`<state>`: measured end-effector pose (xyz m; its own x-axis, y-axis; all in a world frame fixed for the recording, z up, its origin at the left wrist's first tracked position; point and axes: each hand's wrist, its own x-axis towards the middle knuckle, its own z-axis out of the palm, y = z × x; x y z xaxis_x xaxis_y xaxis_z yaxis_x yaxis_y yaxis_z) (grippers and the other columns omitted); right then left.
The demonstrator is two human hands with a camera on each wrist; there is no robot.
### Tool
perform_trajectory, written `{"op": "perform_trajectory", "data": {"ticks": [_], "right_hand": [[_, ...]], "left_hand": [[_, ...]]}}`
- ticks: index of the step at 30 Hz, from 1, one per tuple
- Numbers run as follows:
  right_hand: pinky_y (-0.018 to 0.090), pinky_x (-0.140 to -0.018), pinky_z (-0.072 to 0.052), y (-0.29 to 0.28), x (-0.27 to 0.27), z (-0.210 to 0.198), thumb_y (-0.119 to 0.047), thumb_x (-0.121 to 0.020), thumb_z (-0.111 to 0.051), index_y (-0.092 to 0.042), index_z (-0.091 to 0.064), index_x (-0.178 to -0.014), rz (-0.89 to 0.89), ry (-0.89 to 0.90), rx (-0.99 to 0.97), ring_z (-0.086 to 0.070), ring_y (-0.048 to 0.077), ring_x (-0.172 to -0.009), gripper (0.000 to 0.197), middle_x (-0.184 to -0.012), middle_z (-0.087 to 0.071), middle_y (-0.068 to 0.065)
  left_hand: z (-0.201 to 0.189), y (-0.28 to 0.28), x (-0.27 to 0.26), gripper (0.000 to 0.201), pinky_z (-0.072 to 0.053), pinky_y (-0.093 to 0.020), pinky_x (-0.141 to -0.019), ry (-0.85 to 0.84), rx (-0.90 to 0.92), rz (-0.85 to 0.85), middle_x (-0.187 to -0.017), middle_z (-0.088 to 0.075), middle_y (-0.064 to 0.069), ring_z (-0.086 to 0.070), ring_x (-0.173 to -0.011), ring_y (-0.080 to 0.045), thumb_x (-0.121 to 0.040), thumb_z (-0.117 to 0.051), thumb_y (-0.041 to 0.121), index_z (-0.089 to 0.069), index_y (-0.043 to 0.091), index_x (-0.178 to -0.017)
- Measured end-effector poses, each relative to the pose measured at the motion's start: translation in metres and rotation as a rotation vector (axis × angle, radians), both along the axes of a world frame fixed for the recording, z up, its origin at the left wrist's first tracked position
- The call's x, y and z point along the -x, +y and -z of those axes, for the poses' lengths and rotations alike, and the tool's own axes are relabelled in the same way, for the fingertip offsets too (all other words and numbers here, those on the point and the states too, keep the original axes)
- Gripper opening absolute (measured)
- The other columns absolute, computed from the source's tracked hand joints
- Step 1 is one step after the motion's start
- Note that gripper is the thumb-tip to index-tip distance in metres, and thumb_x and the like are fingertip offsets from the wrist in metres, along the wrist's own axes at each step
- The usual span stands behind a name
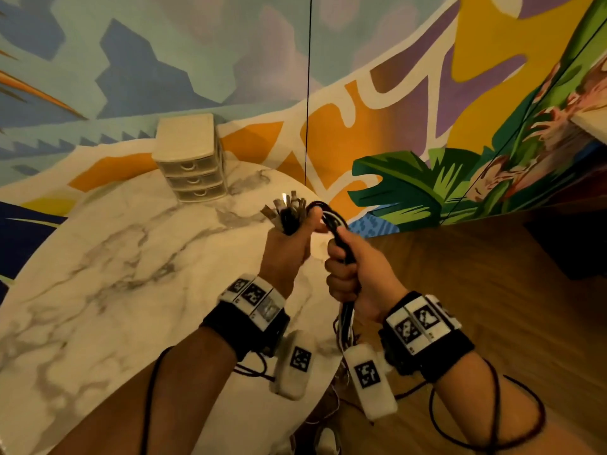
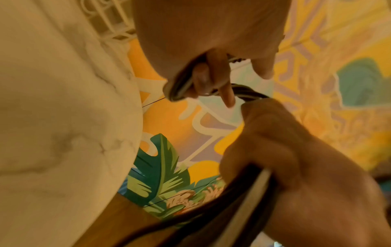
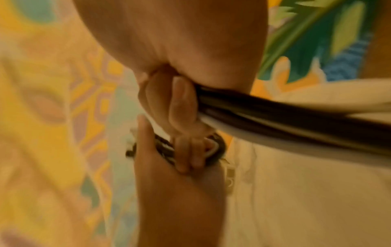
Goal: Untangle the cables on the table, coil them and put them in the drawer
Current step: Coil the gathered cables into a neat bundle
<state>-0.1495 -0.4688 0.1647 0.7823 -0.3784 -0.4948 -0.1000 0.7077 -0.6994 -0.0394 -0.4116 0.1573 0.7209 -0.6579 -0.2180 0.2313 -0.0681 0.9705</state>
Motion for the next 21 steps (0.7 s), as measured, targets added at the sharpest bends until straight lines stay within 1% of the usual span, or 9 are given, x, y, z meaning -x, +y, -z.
{"op": "perform_trajectory", "data": {"ticks": [4, 6, 9, 12, 14, 15, 17, 19, 21], "right_hand": [[0.014, -0.041, -0.009, -0.006, -0.001, -0.006, -0.05, -0.083, -0.033, -0.022, -0.033, -0.047, -0.194, -0.114, -0.224, -0.007, 0.011, -0.033, 0.046, -0.036, -0.021, -0.008], [0.014, -0.042, -0.009, -0.004, -0.001, -0.002, -0.051, -0.082, -0.029, -0.021, -0.032, -0.048, -0.272, -0.142, -0.24, -0.008, 0.011, -0.035, 0.046, -0.04, -0.016, -0.007], [0.017, -0.042, -0.016, 0.0, -0.001, 0.0, -0.049, -0.082, -0.03, -0.018, -0.035, -0.052, -0.283, -0.091, -0.162, -0.02, 0.01, -0.035, 0.044, -0.044, -0.019, -0.006], [0.026, -0.051, -0.036, 0.013, -0.001, 0.003, -0.04, -0.092, -0.036, -0.008, -0.054, -0.067, -0.167, 0.171, 0.17, -0.039, 0.017, -0.045, 0.044, -0.048, -0.041, 0.0], [0.031, -0.057, -0.036, 0.024, -0.001, 0.006, -0.032, -0.095, -0.046, -0.008, -0.055, -0.08, -0.104, 0.314, 0.573, -0.04, 0.017, -0.055, 0.029, -0.059, -0.044, 0.0], [0.031, -0.058, -0.033, 0.028, -0.002, 0.008, -0.031, -0.093, -0.051, -0.01, -0.052, -0.08, -0.123, 0.377, 0.784, -0.039, 0.016, -0.057, 0.024, -0.061, -0.043, -0.001], [0.03, -0.056, -0.029, 0.031, -0.006, 0.009, -0.028, -0.091, -0.055, -0.013, -0.046, -0.072, -0.162, 0.454, 0.992, -0.036, 0.015, -0.053, 0.026, -0.059, -0.041, -0.001], [0.031, -0.053, -0.027, 0.024, -0.007, 0.003, -0.024, -0.091, -0.054, -0.013, -0.047, -0.066, -0.147, 0.435, 0.867, -0.033, 0.016, -0.048, 0.028, -0.055, -0.04, 0.001], [0.027, -0.045, -0.023, 0.016, -0.006, -0.009, -0.02, -0.09, -0.052, -0.016, -0.046, -0.061, -0.181, 0.346, 0.599, -0.027, 0.013, -0.042, 0.03, -0.05, -0.035, -0.001]], "left_hand": [[-0.004, 0.009, 0.009, 0.026, -0.04, -0.024, -0.056, 0.093, 0.055, 0.345, -0.057, -0.056, 0.004, -0.051, -0.056, -0.012, -0.084, -0.06, 0.037, -0.061, 0.012, -0.086], [-0.009, 0.008, 0.007, 0.022, -0.04, -0.026, -0.059, 0.122, 0.053, 0.351, -0.061, -0.057, -0.004, -0.052, -0.058, -0.018, -0.085, -0.063, 0.034, -0.064, 0.012, -0.084], [-0.011, 0.006, 0.004, 0.011, -0.044, -0.029, -0.061, 0.137, 0.028, 0.246, -0.066, -0.061, -0.004, -0.056, -0.061, -0.018, -0.088, -0.061, 0.016, -0.065, 0.008, -0.081], [-0.012, 0.003, 0.001, 0.014, -0.037, -0.025, -0.056, 0.086, 0.054, 0.137, -0.06, -0.059, 0.002, -0.049, -0.054, -0.011, -0.089, -0.058, 0.01, -0.065, 0.008, -0.077], [-0.013, 0.001, -0.004, 0.012, -0.038, -0.016, -0.048, 0.074, 0.071, 0.089, -0.06, -0.058, 0.003, -0.047, -0.043, -0.001, -0.09, -0.058, 0.008, -0.061, 0.006, -0.079], [-0.012, -0.001, -0.005, 0.009, -0.039, -0.013, -0.047, 0.063, 0.077, 0.083, -0.06, -0.059, 0.005, -0.049, -0.043, 0.0, -0.09, -0.059, 0.008, -0.059, 0.006, -0.081], [-0.011, -0.002, -0.004, 0.007, -0.044, -0.017, -0.058, 0.04, 0.077, 0.111, -0.058, -0.061, 0.012, -0.057, -0.055, -0.001, -0.087, -0.064, 0.011, -0.058, 0.01, -0.083], [-0.009, -0.003, -0.001, 0.007, -0.049, -0.025, -0.069, 0.076, 0.095, 0.142, -0.067, -0.066, 0.011, -0.064, -0.07, -0.007, -0.085, -0.067, 0.013, -0.061, 0.016, -0.089], [-0.01, 0.0, -0.001, 0.009, -0.052, -0.021, -0.065, 0.148, 0.125, 0.182, -0.07, -0.068, 0.01, -0.066, -0.071, -0.007, -0.085, -0.065, 0.017, -0.061, 0.014, -0.093]]}}
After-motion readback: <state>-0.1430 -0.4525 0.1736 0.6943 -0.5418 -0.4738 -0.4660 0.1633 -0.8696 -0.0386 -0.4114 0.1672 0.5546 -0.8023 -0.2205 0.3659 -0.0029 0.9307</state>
